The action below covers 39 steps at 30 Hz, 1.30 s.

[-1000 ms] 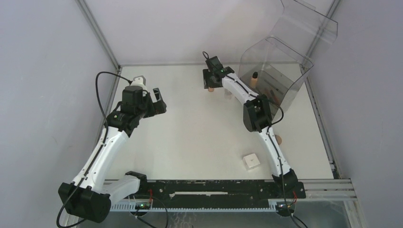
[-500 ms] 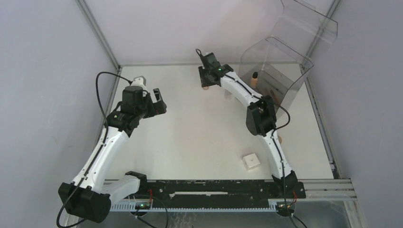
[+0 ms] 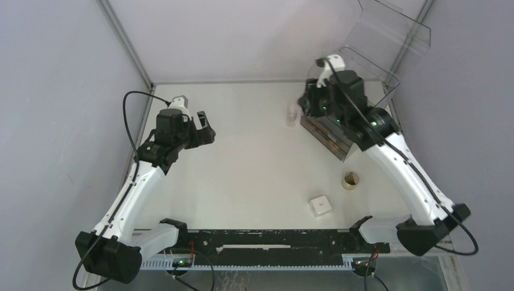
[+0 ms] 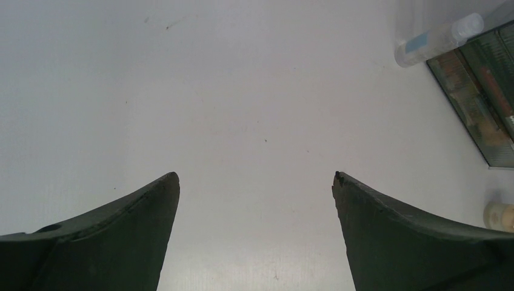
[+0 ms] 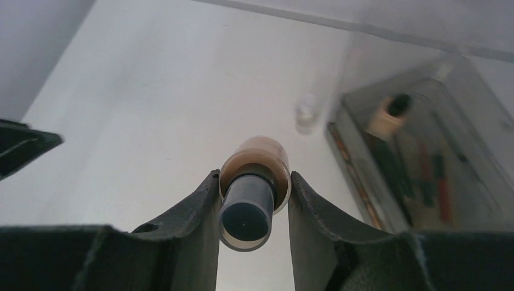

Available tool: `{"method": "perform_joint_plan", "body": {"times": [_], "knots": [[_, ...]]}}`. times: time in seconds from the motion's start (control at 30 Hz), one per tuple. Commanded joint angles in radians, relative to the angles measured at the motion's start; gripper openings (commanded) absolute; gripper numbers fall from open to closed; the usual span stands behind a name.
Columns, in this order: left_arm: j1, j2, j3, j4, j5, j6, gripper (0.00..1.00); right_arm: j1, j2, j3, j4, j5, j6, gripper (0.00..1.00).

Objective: Organize the makeup
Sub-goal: Pick up the makeup from the center of the board, then place the makeup in the storage box.

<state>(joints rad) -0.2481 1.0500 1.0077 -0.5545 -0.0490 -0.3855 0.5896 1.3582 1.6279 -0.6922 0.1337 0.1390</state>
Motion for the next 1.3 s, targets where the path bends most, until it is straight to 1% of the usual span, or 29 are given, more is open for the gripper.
{"method": "perform_joint_plan", "body": {"times": [0.0, 0.13, 0.23, 0.37, 0.5, 0.57, 0.73, 0.9, 1.27], "knots": [[0.006, 0.015, 0.011, 0.051, 0.041, -0.002, 1.00, -0.120, -0.081, -0.100, -0.073, 0.107, 0.047, 0.16], [0.006, 0.039, 0.031, 0.044, 0.047, 0.007, 1.00, -0.266, -0.100, -0.147, -0.041, 0.095, 0.064, 0.16], [0.006, 0.043, 0.041, 0.037, 0.048, 0.010, 1.00, -0.358, -0.054, -0.115, -0.039, 0.077, 0.082, 0.15], [0.007, 0.037, 0.040, 0.035, 0.037, 0.005, 1.00, -0.418, 0.024, -0.070, -0.022, 0.051, 0.074, 0.15], [0.006, 0.042, 0.042, 0.022, 0.032, 0.000, 1.00, -0.450, 0.144, 0.003, -0.053, 0.020, 0.072, 0.15], [0.007, 0.040, 0.037, 0.020, 0.030, 0.000, 1.00, -0.449, 0.186, 0.033, -0.069, 0.028, 0.075, 0.16], [0.006, 0.032, 0.024, 0.020, 0.013, -0.003, 1.00, -0.447, 0.247, 0.037, -0.018, 0.056, 0.083, 0.16], [0.006, 0.020, 0.008, 0.022, 0.012, -0.011, 1.00, -0.450, 0.323, 0.052, -0.013, 0.083, 0.094, 0.16], [0.006, 0.013, 0.002, 0.015, 0.003, -0.001, 1.00, -0.452, 0.406, 0.006, 0.068, 0.087, 0.116, 0.16]]}}
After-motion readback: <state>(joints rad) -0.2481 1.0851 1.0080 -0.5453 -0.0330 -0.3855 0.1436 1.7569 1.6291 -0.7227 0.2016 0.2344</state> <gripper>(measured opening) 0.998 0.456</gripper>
